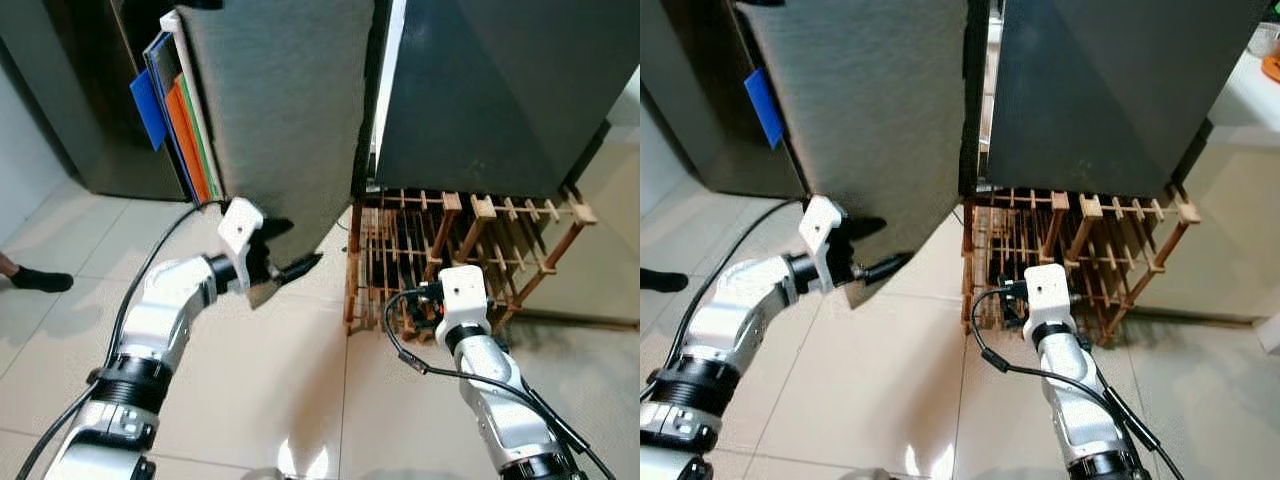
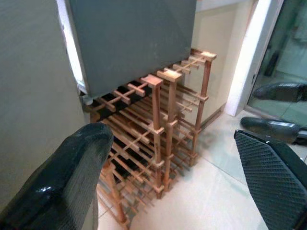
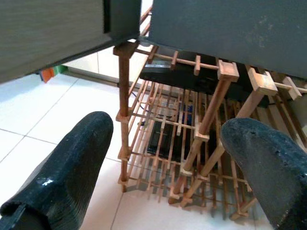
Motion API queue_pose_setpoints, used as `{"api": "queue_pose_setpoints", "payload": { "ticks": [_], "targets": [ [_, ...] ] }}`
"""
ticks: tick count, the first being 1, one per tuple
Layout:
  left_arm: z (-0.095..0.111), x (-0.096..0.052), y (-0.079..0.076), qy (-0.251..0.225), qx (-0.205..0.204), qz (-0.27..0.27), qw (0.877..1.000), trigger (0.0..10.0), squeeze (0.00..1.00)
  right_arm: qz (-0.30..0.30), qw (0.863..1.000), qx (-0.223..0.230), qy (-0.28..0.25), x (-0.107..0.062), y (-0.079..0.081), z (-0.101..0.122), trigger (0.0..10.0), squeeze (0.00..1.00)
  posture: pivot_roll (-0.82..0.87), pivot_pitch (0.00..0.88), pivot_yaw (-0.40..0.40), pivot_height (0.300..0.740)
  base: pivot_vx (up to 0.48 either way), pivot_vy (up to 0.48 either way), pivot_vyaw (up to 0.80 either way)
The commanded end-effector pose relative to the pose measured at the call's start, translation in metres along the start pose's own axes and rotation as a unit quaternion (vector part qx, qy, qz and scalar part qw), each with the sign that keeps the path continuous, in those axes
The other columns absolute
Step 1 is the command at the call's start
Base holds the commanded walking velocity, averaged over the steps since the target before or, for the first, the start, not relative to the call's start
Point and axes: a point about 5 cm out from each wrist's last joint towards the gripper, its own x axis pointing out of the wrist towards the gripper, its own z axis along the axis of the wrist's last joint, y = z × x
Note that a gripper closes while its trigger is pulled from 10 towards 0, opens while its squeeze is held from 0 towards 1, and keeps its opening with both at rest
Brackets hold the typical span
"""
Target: Restocking fridge
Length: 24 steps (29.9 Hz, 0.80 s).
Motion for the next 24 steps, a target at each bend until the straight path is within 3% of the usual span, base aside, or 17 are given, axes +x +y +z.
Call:
{"api": "queue_pose_setpoints", "payload": {
  "ticks": [1, 7, 11, 13, 14, 15, 16, 18, 20, 21, 22, 23, 24],
  "targets": [
    [-0.001, -0.001, 0.005, 0.011, 0.016, 0.004, 1.0, 10.0, 0.0, -0.007, 1.0, -0.006, -0.005, -0.001, -0.002, 0.004, 10.0, 0.0, 0.02, 0.0, 0.053, 0.74, 0.0, 0.0, 0.0],
    [0.001, -0.02, 0.021, 0.0, 0.05, 0.072, 0.996, 10.0, 0.0, -0.01, 1.0, -0.006, -0.006, -0.006, -0.004, 0.003, 10.0, 0.0, 0.03, 0.0, 0.058, 0.74, 0.0, 0.0, 0.0],
    [0.008, -0.056, 0.033, -0.027, 0.069, 0.159, 0.985, 10.0, 0.0, -0.012, 1.0, -0.007, -0.004, -0.008, -0.005, 0.002, 10.0, 0.0, 0.03, 0.0, 0.048, 0.74, 0.0, 0.0, 0.0],
    [0.009, -0.064, 0.035, -0.034, 0.077, 0.176, 0.981, 10.0, 0.0, -0.013, 1.0, -0.007, -0.004, -0.009, -0.006, 0.002, 10.0, 0.0, 0.04, 0.0, 0.041, 0.74, 0.0, 0.0, 0.0],
    [0.011, -0.072, 0.037, -0.035, 0.087, 0.194, 0.977, 10.0, 0.0, -0.013, 1.0, -0.007, -0.003, -0.01, -0.006, 0.001, 10.0, 0.0, 0.04, 0.0, 0.039, 0.74, 0.0, 0.0, 0.0],
    [0.016, -0.089, 0.047, -0.042, 0.107, 0.246, 0.962, 10.0, 0.0, -0.012, 1.0, -0.007, -0.002, -0.01, -0.006, 0.001, 10.0, 0.0, 0.05, 0.0, 0.036, 0.74, 0.0, 0.0, 0.0],
    [0.016, -0.089, 0.047, -0.042, 0.107, 0.246, 0.962, 10.0, 0.0, -0.012, 1.0, -0.007, -0.002, -0.01, -0.006, 0.001, 10.0, 0.0, 0.05, 0.0, 0.036, 0.74, 0.0, 0.0, 0.0],
    [0.024, -0.108, 0.06, -0.046, 0.136, 0.317, 0.937, 10.0, 0.0, -0.01, 1.0, -0.007, -0.002, -0.01, -0.004, 0.002, 10.0, 0.0, 0.05, 0.0, 0.027, 0.74, 0.0, 0.0, 0.0],
    [0.028, -0.128, 0.076, -0.027, 0.16, 0.401, 0.901, 10.0, 0.0, -0.008, 1.0, -0.006, -0.003, -0.009, -0.003, 0.003, 10.0, 0.0, 0.05, 0.0, 0.027, 0.74, 0.0, 0.0, 0.0],
    [0.029, -0.144, 0.088, -0.016, 0.16, 0.465, 0.871, 10.0, 0.0, -0.006, 1.0, -0.005, -0.004, -0.008, -0.002, 0.003, 10.0, 0.0, 0.06, 0.0, 0.023, 0.74, 0.0, 0.0, 0.0],
    [0.031, -0.157, 0.097, -0.015, 0.153, 0.508, 0.848, 10.0, 0.0, -0.005, 1.0, -0.004, -0.004, -0.008, -0.001, 0.004, 10.0, 0.0, 0.06, 0.0, 0.023, 0.74, 0.0, 0.0, 0.0],
    [0.033, -0.166, 0.102, -0.019, 0.145, 0.535, 0.832, 10.0, 0.0, -0.003, 1.0, -0.004, -0.005, -0.007, 0.0, 0.004, 10.0, 0.0, 0.06, 0.0, 0.02, 0.74, 0.0, 0.0, 0.0],
    [0.036, -0.171, 0.105, -0.02, 0.145, 0.543, 0.827, 10.0, 0.0, -0.001, 1.0, -0.004, -0.005, -0.007, 0.001, 0.005, 10.0, 0.0, 0.07, 0.0, 0.021, 0.74, 0.0, 0.0, 0.0]
  ]
}}
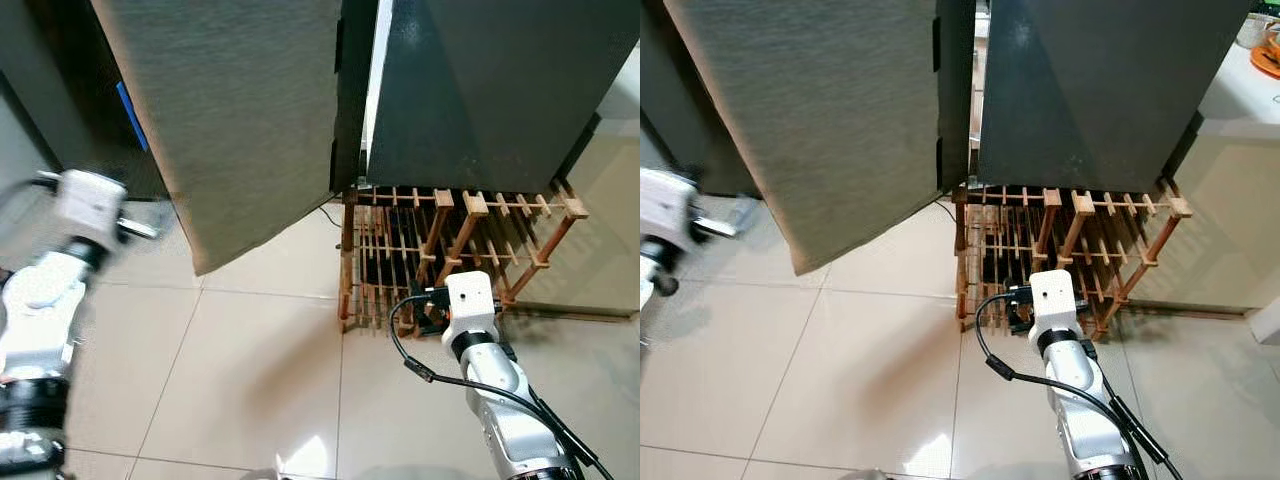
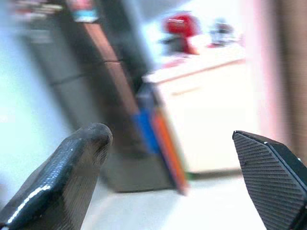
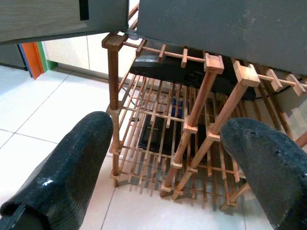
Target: Restocking fridge
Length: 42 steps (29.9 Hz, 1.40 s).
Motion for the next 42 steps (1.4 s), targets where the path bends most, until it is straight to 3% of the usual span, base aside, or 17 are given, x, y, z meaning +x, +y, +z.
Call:
{"api": "queue_pose_setpoints", "payload": {
  "ticks": [1, 4, 5, 9, 10, 11, 13, 14, 15, 17, 22, 27, 35, 42],
  "targets": [
    [-0.002, 0.001, 0.002, 0.008, -0.001, 0.014, 1.0, 10.0, 0.0, 0.005, 1.0, -0.001, -0.008, 0.002, 0.002, 0.007, 10.0, 0.0, 0.07, 0.0, 0.021, 0.74, 0.0, 0.0, 0.0],
    [0.002, 0.001, -0.011, -0.004, -0.011, -0.022, 1.0, 10.0, 0.0, 0.005, 1.0, 0.0, -0.011, 0.003, 0.003, 0.009, 10.0, 0.0, 0.06, 0.0, 0.033, 0.74, 0.0, 0.0, 0.0],
    [0.005, -0.001, -0.035, -0.013, -0.033, -0.069, 0.997, 10.0, 0.0, -0.001, 1.0, 0.0, -0.015, 0.002, 0.001, 0.011, 10.0, 0.0, 0.05, 0.0, 0.04, 0.74, 0.0, 0.0, 0.0],
    [0.012, -0.011, -0.084, -0.03, -0.084, -0.164, 0.982, 10.0, 0.0, -0.012, 1.0, 0.011, -0.026, -0.002, -0.005, 0.014, 10.0, 0.0, 0.04, 0.0, 0.049, 0.74, 0.0, 0.0, 0.0],
    [0.014, -0.015, -0.095, -0.032, -0.096, -0.183, 0.978, 10.0, 0.0, -0.009, 0.999, 0.02, -0.03, -0.003, -0.005, 0.015, 10.0, 0.0, 0.04, 0.0, 0.049, 0.74, 0.0, 0.0, 0.0],
    [0.014, -0.015, -0.095, -0.032, -0.096, -0.183, 0.978, 10.0, 0.0, -0.009, 0.999, 0.02, -0.03, -0.003, -0.005, 0.015, 10.0, 0.0, 0.04, 0.0, 0.049, 0.74, 0.0, 0.0, 0.0],
    [0.015, -0.026, -0.117, -0.034, -0.111, -0.217, 0.969, 10.0, 0.0, 0.019, 0.997, 0.06, -0.046, -0.007, 0.0, 0.023, 10.0, 0.0, 0.04, 0.0, 0.049, 0.74, 0.0, 0.0, 0.0],
    [0.015, -0.026, -0.117, -0.034, -0.111, -0.217, 0.969, 10.0, 0.0, 0.019, 0.997, 0.06, -0.046, -0.007, 0.0, 0.023, 10.0, 0.0, 0.04, 0.0, 0.049, 0.74, 0.0, 0.0, 0.0],
    [0.018, -0.036, -0.131, -0.042, -0.117, -0.232, 0.965, 10.0, 0.0, 0.067, 0.994, 0.059, -0.07, -0.011, 0.01, 0.032, 10.0, 0.0, 0.03, 0.0, 0.06, 0.74, 0.0, 0.0, 0.0],
    [0.02, -0.043, -0.138, -0.046, -0.121, -0.235, 0.963, 10.0, 0.0, 0.106, 0.989, 0.055, -0.083, -0.015, 0.019, 0.039, 10.0, 0.0, 0.03, 0.0, 0.061, 0.74, 0.0, 0.0, 0.21],
    [0.026, -0.063, -0.145, -0.039, -0.139, -0.243, 0.959, 10.0, 0.0, 0.173, 0.975, 0.062, -0.126, -0.027, 0.033, 0.061, 10.0, 0.0, 0.05, 0.0, 0.053, 0.74, 0.117, 0.0, 0.8],
    [0.025, -0.074, -0.142, -0.028, -0.14, -0.243, 0.959, 10.0, 0.0, 0.182, 0.97, 0.073, -0.143, -0.029, 0.031, 0.072, 10.0, 0.0, 0.06, 0.0, 0.044, 0.74, 0.316, 0.0, 0.8],
    [0.025, -0.076, -0.136, -0.017, -0.125, -0.237, 0.963, 10.0, 0.0, 0.184, 0.97, 0.062, -0.144, -0.026, 0.032, 0.077, 10.0, 0.0, 0.06, 0.0, 0.038, 0.74, 0.334, 0.0, 0.8],
    [0.026, -0.08, -0.137, -0.011, -0.126, -0.243, 0.962, 10.0, 0.0, 0.165, 0.974, 0.075, -0.134, -0.025, 0.028, 0.075, 10.0, 0.0, 0.06, 0.0, 0.038, 0.74, 0.344, 0.0, 0.0]
  ]
}}
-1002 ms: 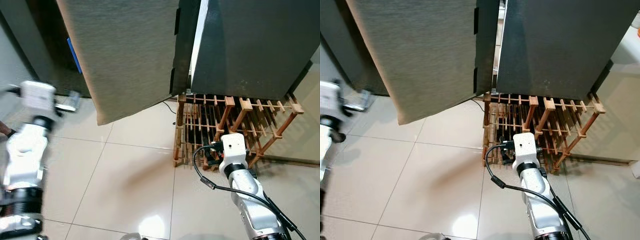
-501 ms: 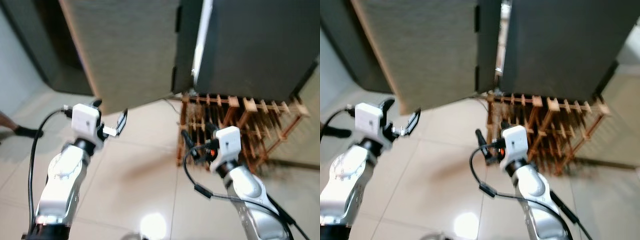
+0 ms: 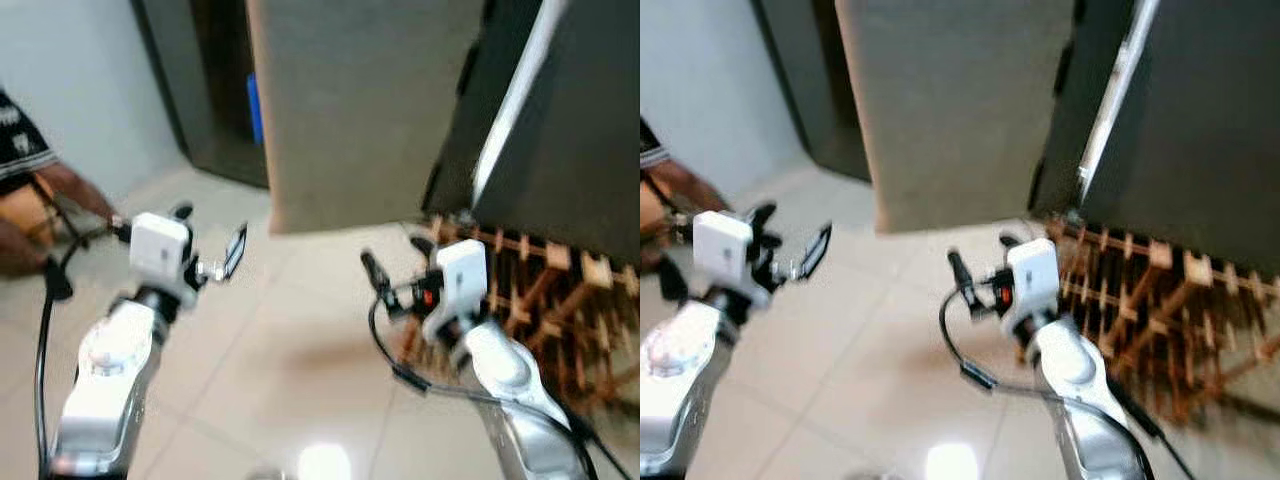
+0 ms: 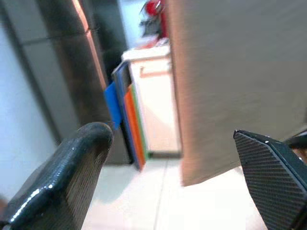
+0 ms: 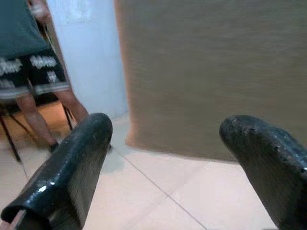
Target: Restocking fridge
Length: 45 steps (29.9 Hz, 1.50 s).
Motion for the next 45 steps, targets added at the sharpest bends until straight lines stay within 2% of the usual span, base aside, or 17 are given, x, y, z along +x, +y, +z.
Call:
{"api": "queue_pose_setpoints", "payload": {
  "ticks": [1, 14, 18, 23, 27, 35, 45],
  "targets": [
    [0.004, 0.003, -0.009, -0.005, -0.003, -0.016, 1.0, 10.0, 0.0, -0.017, 1.0, -0.01, 0.001, -0.004, -0.009, 0.002, 10.0, 0.0, 0.06, 0.0, 0.04, 0.74, 0.345, 0.0, 0.0],
    [0.005, 0.003, -0.013, -0.002, -0.005, -0.022, 1.0, 10.0, 0.0, -0.011, 1.0, -0.015, -0.001, -0.001, -0.008, 0.005, 10.0, 0.0, 0.06, 0.0, 0.038, 0.74, 0.344, 0.0, 0.0],
    [0.004, 0.0, -0.017, -0.001, -0.009, -0.031, 0.999, 10.0, 0.0, 0.028, 0.999, -0.023, -0.019, -0.001, 0.0, 0.011, 10.0, 0.0, 0.07, 0.0, 0.039, 0.74, 0.343, 0.0, 0.0],
    [0.002, -0.002, -0.021, 0.002, -0.009, -0.043, 0.999, 10.0, 0.0, 0.038, 0.999, -0.022, -0.022, 0.0, 0.004, 0.012, 10.0, 0.0, 0.07, 0.0, 0.041, 0.74, 0.345, 0.0, 0.0],
    [0.001, -0.003, -0.026, 0.004, -0.011, -0.054, 0.998, 10.0, 0.0, 0.029, 0.999, -0.002, -0.023, -0.001, 0.004, 0.011, 10.0, 0.0, 0.07, 0.0, 0.042, 0.74, 0.346, 0.0, 0.0],
    [-0.002, -0.007, -0.031, 0.012, -0.014, -0.064, 0.998, 10.0, 0.0, 0.022, 1.0, -0.005, -0.013, -0.004, 0.0, 0.006, 10.0, 0.0, 0.07, 0.0, 0.043, 0.74, 0.345, 0.0, 0.0],
    [-0.002, -0.007, -0.032, 0.011, -0.023, -0.065, 0.998, 10.0, 0.0, 0.001, 1.0, -0.002, -0.004, -0.007, -0.005, 0.001, 10.0, 0.0, 0.07, 0.0, 0.047, 0.74, 0.0, 0.0, 0.0]
  ]
}}
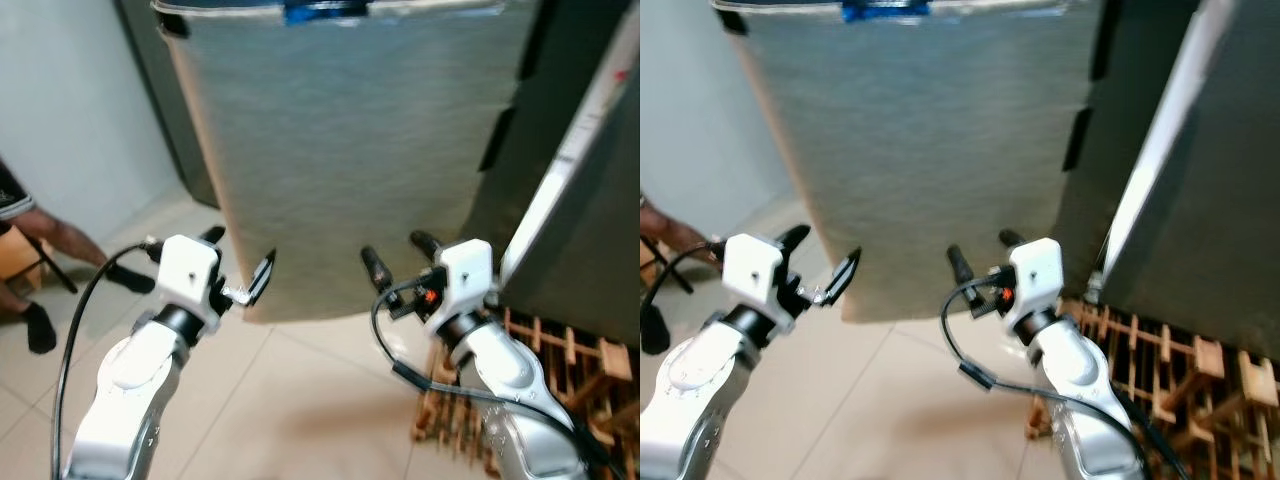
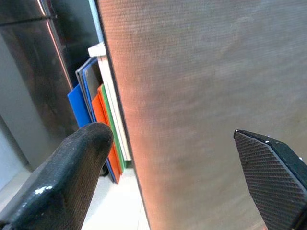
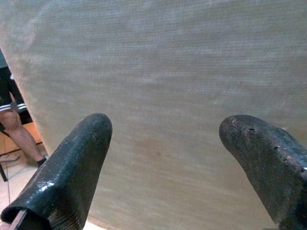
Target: Restocking fridge
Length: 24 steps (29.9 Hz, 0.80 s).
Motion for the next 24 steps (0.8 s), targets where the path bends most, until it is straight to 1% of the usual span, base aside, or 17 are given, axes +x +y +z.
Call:
{"api": "queue_pose_setpoints", "payload": {
  "ticks": [1, 9, 14, 21, 24],
  "targets": [
    [0.001, -0.001, 0.0, 0.002, 0.0, -0.004, 1.0, 10.0, 0.0, -0.011, 1.0, -0.001, 0.001, -0.002, -0.005, 0.0, 10.0, 0.0, 0.06, 0.0, 0.051, 0.74, 0.0, 0.0, 0.0],
    [0.001, -0.005, -0.003, 0.005, -0.002, -0.009, 1.0, 10.0, 0.0, -0.018, 1.0, -0.007, 0.008, -0.003, -0.007, -0.001, 10.0, 0.0, 0.06, 0.0, 0.049, 0.74, 0.0, 0.0, 0.0],
    [0.001, -0.003, -0.003, 0.008, -0.006, -0.009, 1.0, 10.0, 0.0, -0.034, 0.999, -0.011, 0.014, -0.003, -0.011, -0.003, 10.0, 0.0, 0.07, 0.0, 0.049, 0.74, 0.0, 0.0, 0.0],
    [0.002, -0.002, -0.003, 0.008, 0.006, -0.011, 1.0, 10.0, 0.0, -0.042, 0.999, -0.017, 0.019, -0.003, -0.014, -0.003, 10.0, 0.0, 0.06, 0.0, 0.051, 0.74, 0.0, 0.0, 0.0],
    [0.002, -0.001, -0.003, 0.008, 0.004, -0.011, 1.0, 10.0, 0.0, -0.047, 0.998, -0.02, 0.024, -0.003, -0.015, -0.004, 10.0, 0.0, 0.06, 0.0, 0.05, 0.74, 0.0, 0.0, 0.0]
  ]
}}
